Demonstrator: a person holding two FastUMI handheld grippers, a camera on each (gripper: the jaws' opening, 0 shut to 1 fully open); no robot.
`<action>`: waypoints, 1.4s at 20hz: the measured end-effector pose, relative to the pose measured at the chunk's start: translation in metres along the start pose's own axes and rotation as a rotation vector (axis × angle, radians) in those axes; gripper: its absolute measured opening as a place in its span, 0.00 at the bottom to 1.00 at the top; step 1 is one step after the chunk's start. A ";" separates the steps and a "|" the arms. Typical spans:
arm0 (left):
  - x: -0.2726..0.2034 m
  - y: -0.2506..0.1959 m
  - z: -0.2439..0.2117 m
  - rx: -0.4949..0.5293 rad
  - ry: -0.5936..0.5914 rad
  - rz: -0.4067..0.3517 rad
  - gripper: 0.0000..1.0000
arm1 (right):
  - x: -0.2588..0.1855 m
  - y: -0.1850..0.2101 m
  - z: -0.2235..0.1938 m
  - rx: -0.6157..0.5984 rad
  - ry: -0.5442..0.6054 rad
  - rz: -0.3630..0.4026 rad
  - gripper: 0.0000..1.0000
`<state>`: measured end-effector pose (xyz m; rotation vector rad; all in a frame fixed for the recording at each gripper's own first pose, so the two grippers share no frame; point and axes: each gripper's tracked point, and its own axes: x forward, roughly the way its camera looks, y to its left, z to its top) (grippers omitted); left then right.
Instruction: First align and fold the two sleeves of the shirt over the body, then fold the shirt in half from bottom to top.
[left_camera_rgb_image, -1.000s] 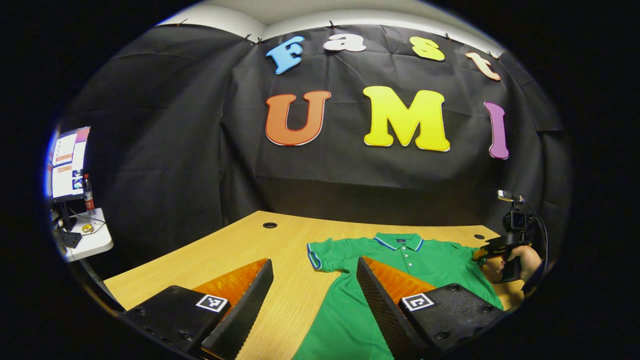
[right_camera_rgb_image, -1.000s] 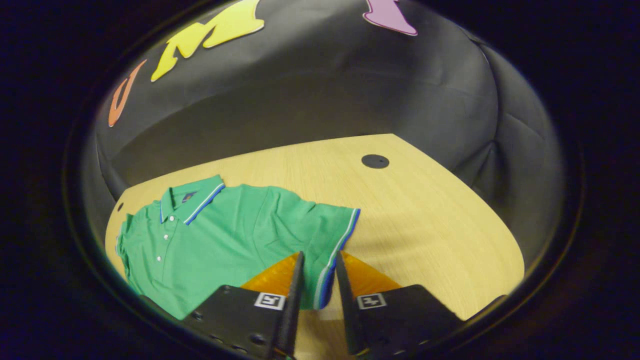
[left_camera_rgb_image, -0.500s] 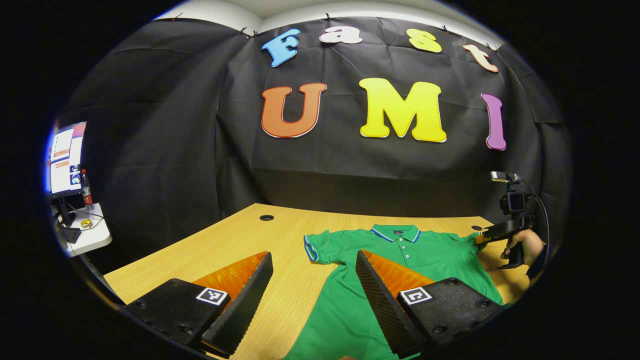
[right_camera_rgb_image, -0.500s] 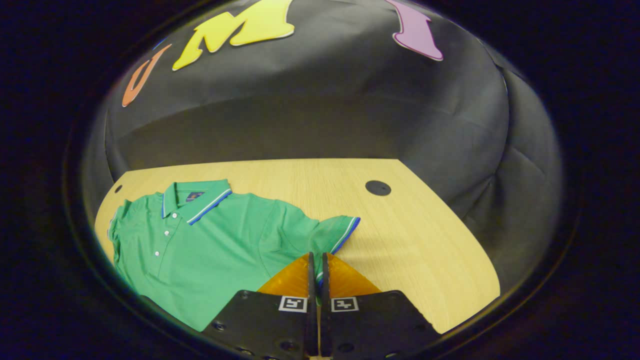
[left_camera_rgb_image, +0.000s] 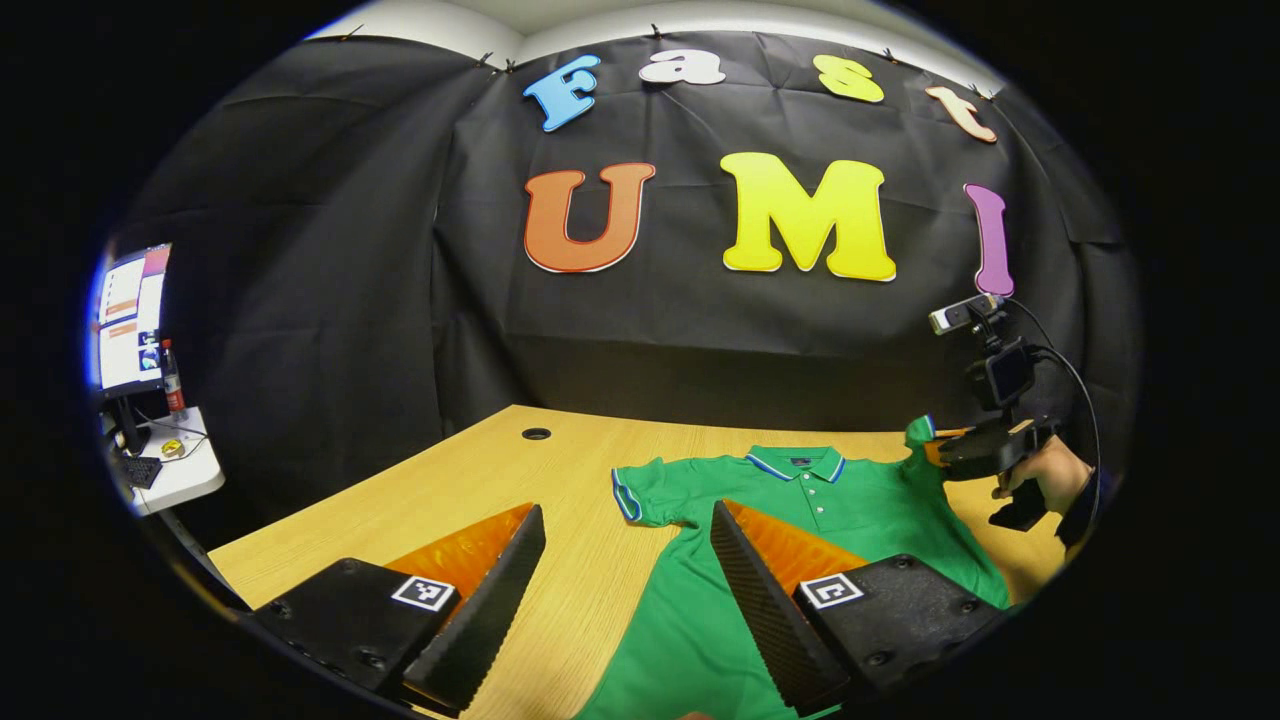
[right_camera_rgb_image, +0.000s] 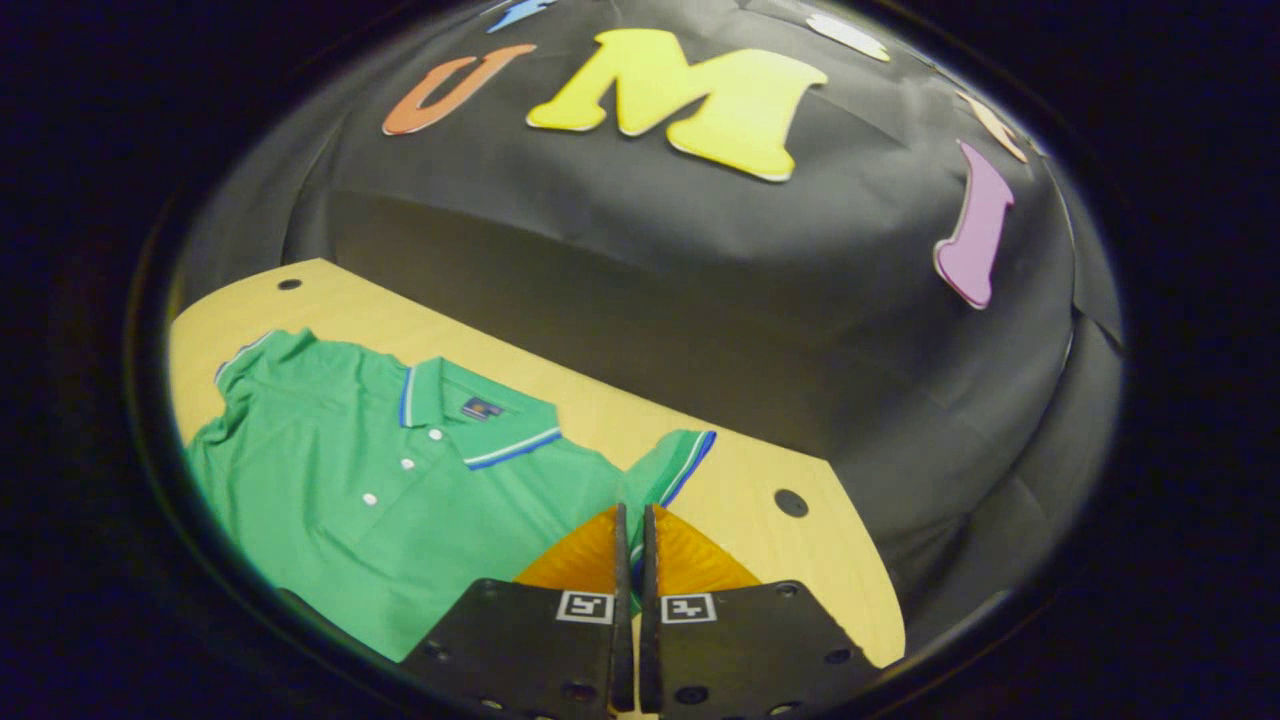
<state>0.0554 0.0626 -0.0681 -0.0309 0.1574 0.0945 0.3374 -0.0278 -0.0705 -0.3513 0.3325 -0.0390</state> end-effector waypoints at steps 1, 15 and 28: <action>0.001 -0.001 0.000 0.000 0.001 -0.001 1.00 | -0.005 0.021 0.005 -0.017 -0.021 0.058 0.07; 0.008 0.002 0.016 0.046 -0.011 0.059 1.00 | -0.209 0.007 0.054 0.248 -0.288 0.115 0.95; 0.147 -0.002 0.031 -0.081 0.123 0.061 1.00 | -0.312 -0.034 -0.018 0.310 -0.372 0.133 0.97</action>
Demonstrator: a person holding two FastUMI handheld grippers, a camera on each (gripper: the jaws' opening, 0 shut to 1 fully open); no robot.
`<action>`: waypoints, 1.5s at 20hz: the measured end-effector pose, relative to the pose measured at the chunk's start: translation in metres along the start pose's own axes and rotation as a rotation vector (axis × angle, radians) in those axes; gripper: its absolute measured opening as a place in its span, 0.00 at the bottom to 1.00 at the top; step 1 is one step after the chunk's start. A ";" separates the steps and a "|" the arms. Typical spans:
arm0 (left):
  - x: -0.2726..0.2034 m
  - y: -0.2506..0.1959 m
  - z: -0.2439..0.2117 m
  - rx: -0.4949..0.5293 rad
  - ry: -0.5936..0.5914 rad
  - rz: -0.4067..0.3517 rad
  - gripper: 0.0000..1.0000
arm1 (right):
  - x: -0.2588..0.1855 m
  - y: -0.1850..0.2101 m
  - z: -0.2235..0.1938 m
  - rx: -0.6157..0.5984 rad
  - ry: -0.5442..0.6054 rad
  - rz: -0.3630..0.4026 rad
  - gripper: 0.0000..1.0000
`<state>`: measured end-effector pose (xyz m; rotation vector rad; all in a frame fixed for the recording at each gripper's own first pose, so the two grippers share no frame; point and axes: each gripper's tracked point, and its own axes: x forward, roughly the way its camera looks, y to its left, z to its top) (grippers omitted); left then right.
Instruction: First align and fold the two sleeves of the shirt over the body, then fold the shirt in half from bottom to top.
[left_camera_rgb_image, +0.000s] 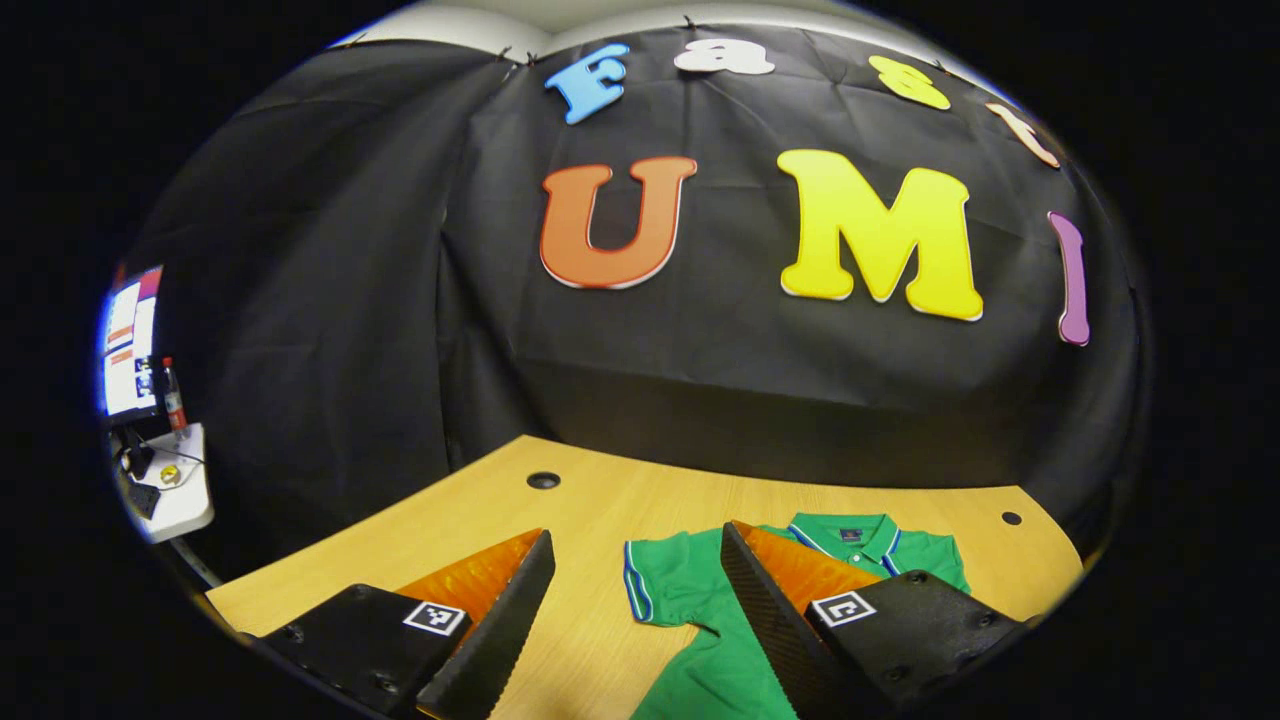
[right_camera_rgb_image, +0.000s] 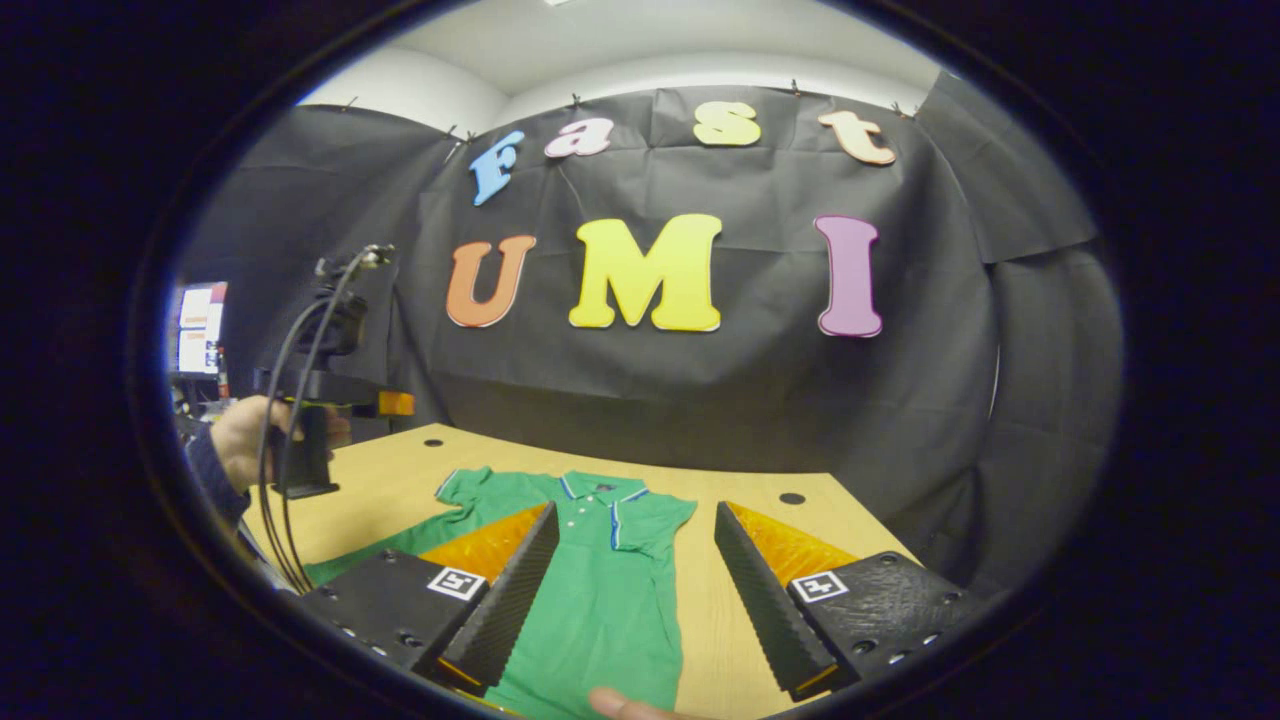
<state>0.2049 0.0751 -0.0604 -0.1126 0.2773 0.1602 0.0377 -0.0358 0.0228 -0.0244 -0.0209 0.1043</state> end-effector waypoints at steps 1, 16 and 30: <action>0.018 -0.001 -0.014 -0.003 0.041 -0.004 1.00 | 0.000 -0.007 0.001 -0.003 -0.019 -0.011 0.96; 0.143 0.001 -0.126 -0.007 0.304 -0.002 0.93 | 0.031 -0.032 -0.031 0.059 -0.005 -0.004 0.97; 0.143 -0.013 -0.084 0.119 0.227 0.022 0.14 | 0.035 -0.058 -0.033 0.083 -0.013 -0.048 0.95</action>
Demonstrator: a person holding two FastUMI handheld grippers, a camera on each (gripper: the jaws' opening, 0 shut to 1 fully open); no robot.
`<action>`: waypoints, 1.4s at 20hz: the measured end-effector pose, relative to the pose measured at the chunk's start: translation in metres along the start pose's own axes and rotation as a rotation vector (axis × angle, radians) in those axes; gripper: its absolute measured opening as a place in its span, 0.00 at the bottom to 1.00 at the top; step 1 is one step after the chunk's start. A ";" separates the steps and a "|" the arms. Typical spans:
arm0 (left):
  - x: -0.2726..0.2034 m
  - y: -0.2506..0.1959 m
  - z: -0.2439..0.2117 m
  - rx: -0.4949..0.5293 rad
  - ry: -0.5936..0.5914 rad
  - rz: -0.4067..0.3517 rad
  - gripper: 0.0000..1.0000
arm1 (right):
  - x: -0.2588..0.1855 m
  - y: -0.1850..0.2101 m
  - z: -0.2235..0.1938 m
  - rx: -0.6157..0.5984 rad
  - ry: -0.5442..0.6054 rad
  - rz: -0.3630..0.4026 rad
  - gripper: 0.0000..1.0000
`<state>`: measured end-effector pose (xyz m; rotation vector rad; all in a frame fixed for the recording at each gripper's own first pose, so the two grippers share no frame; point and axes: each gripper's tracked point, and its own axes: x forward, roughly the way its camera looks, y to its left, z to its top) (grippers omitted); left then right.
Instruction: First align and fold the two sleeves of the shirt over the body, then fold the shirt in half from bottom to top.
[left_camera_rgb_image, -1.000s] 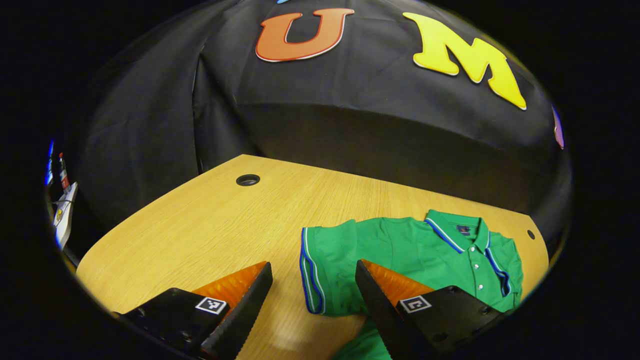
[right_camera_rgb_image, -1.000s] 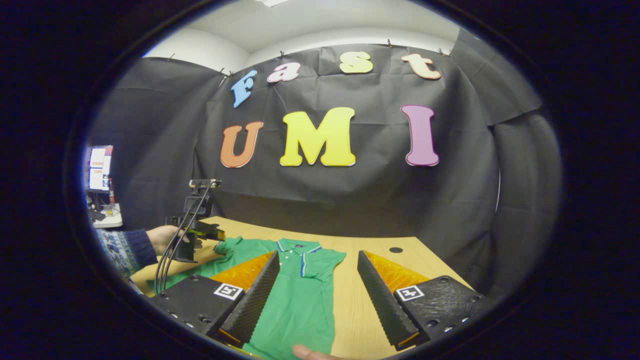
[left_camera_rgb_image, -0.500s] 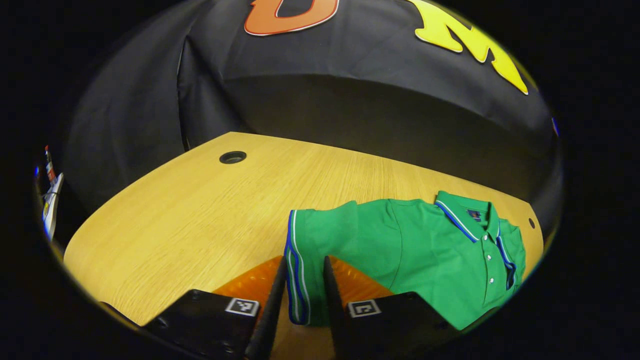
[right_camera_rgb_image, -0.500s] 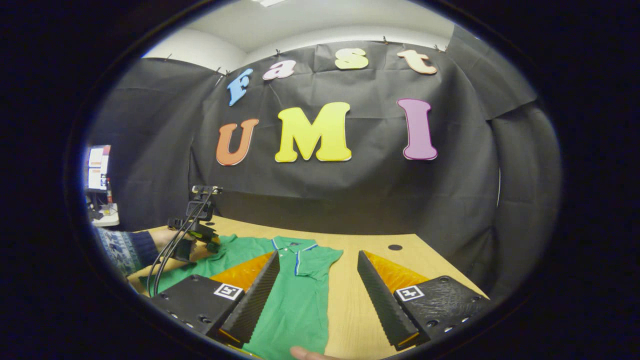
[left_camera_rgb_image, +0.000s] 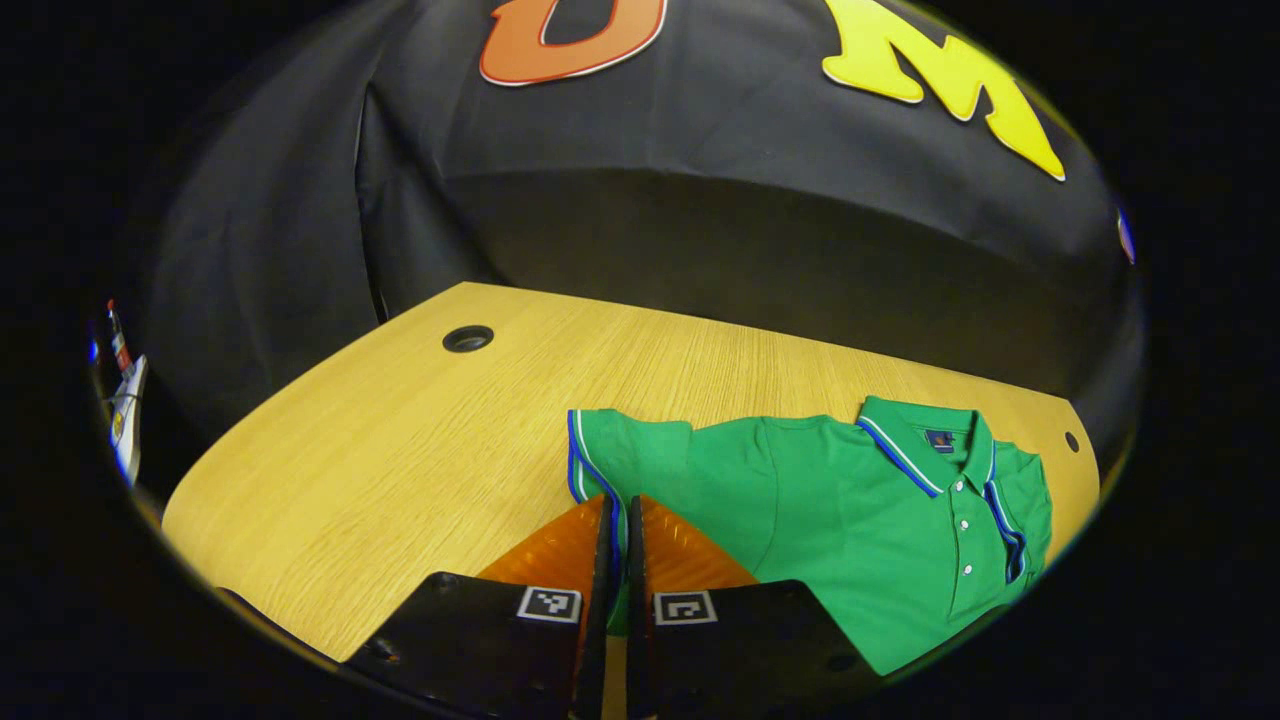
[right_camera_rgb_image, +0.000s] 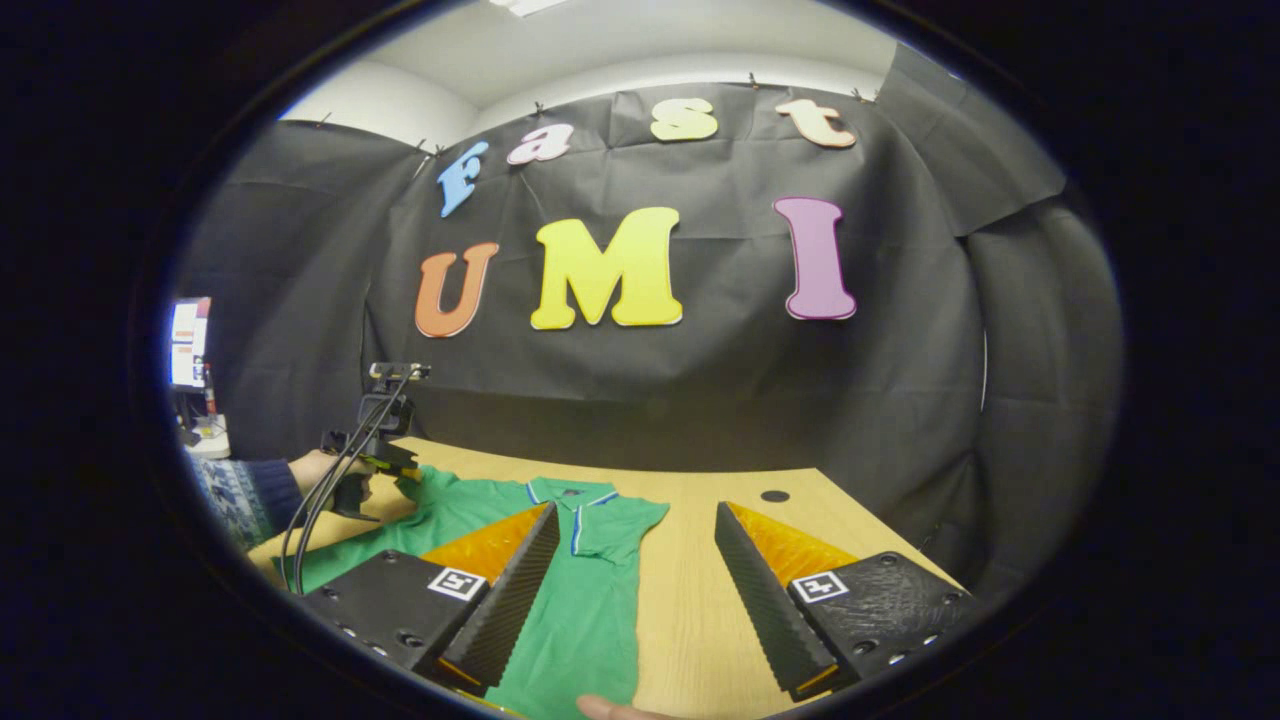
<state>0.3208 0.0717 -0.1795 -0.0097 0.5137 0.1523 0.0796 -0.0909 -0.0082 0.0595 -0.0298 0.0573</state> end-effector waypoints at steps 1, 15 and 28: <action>-0.002 -0.005 0.005 0.020 -0.008 0.001 0.14 | 0.002 -0.002 -0.001 0.003 0.000 -0.003 0.96; -0.107 -0.174 0.059 0.079 -0.134 -0.267 1.00 | 0.002 -0.023 0.005 0.040 0.001 -0.041 0.94; -0.255 -0.093 0.019 0.103 -0.275 -0.255 1.00 | -0.042 0.013 0.051 0.067 -0.047 0.026 0.96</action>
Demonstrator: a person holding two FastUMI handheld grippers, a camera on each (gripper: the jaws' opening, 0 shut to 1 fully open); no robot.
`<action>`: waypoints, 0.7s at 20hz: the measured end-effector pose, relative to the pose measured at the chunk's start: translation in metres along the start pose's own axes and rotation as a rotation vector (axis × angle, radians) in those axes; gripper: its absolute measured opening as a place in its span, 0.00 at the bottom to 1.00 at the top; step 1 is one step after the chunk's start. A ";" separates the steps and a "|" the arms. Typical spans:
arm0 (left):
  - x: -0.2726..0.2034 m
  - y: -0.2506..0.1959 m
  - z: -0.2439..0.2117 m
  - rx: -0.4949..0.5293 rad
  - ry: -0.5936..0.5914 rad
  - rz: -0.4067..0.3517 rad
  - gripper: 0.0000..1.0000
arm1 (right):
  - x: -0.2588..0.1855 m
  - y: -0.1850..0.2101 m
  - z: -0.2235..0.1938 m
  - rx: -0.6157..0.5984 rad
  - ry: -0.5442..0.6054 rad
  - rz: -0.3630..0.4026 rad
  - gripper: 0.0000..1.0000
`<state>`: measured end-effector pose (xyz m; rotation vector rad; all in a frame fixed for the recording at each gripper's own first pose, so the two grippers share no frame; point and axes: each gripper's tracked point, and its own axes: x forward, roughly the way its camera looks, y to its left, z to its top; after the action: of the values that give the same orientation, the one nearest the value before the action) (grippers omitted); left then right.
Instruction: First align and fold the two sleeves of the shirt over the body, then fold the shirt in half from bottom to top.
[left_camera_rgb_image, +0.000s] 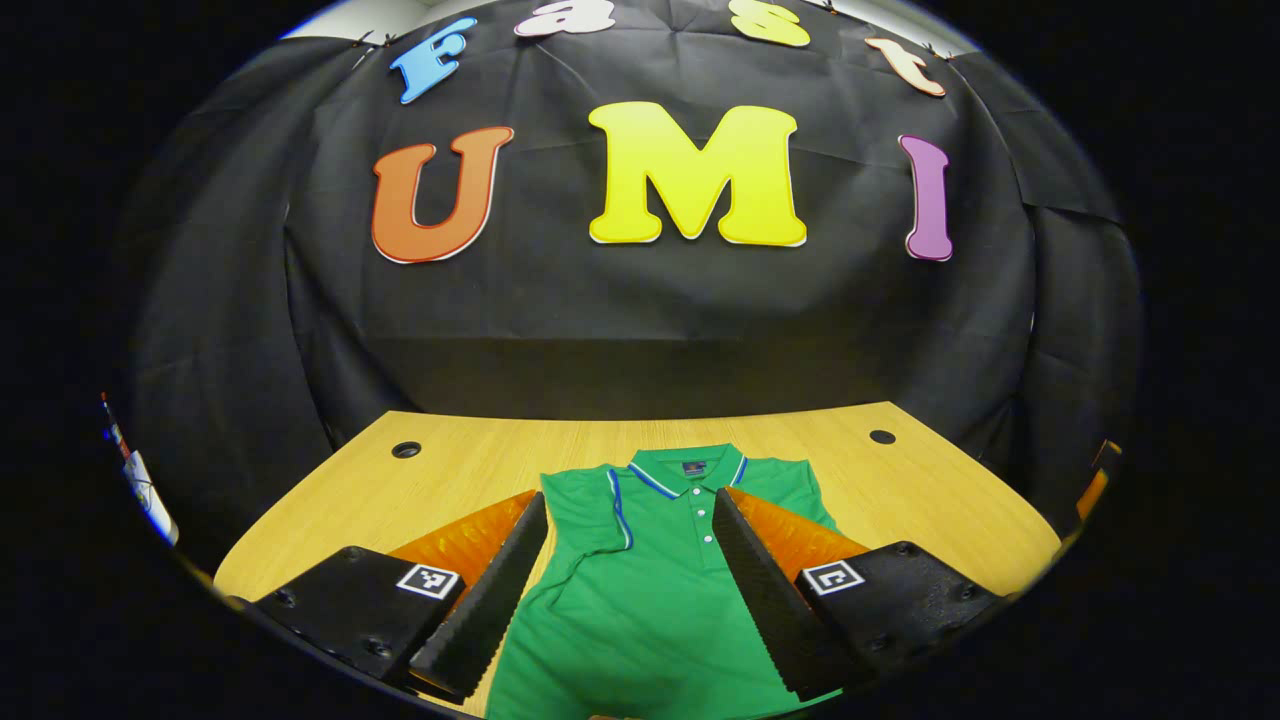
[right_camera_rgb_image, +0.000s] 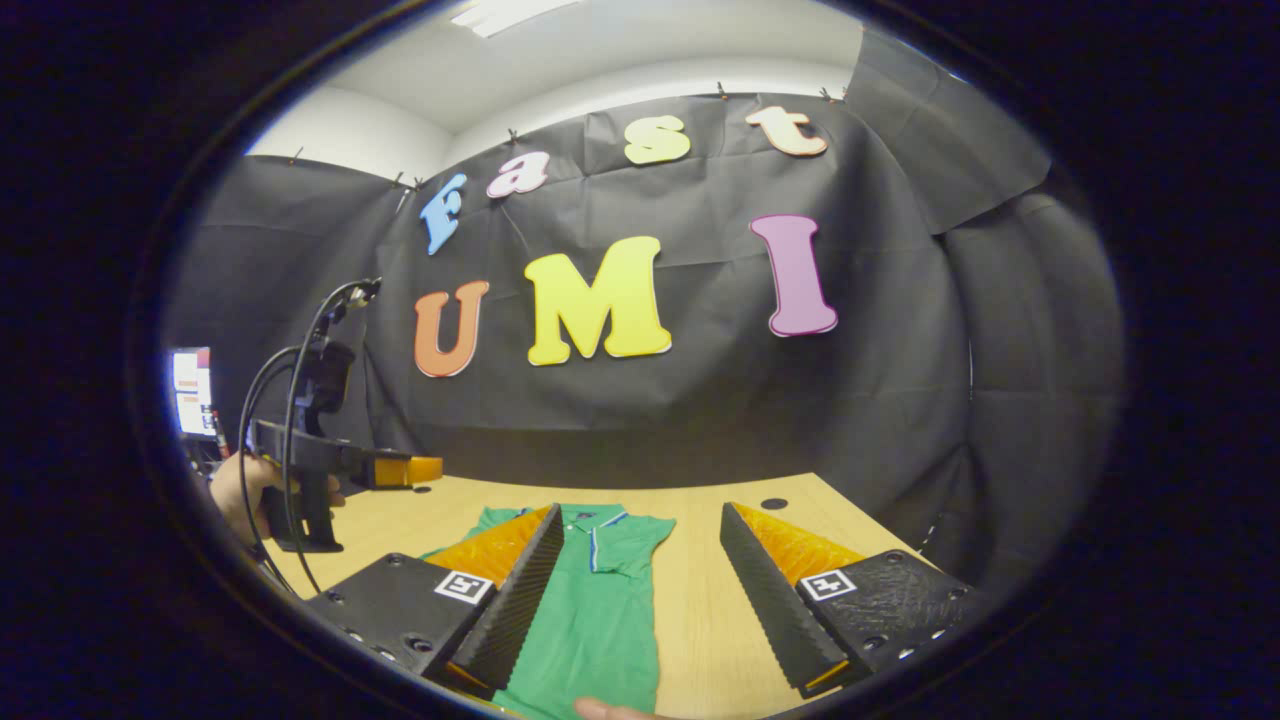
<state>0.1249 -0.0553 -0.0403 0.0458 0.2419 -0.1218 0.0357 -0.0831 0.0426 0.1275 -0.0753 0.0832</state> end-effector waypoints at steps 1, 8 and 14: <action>-0.012 0.006 -0.012 -0.007 0.006 -0.002 1.00 | -0.001 0.003 -0.002 -0.019 0.006 0.000 0.95; -0.072 0.042 -0.105 -0.026 0.066 -0.001 1.00 | -0.034 0.022 0.003 -0.136 0.024 -0.069 0.97; -0.105 0.059 -0.179 -0.031 0.113 0.015 1.00 | -0.073 0.002 -0.077 -0.179 0.154 -0.126 0.96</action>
<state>-0.0110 0.0260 -0.1871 0.0235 0.3558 -0.1007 -0.0316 -0.0763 -0.0391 -0.0533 0.0791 -0.0394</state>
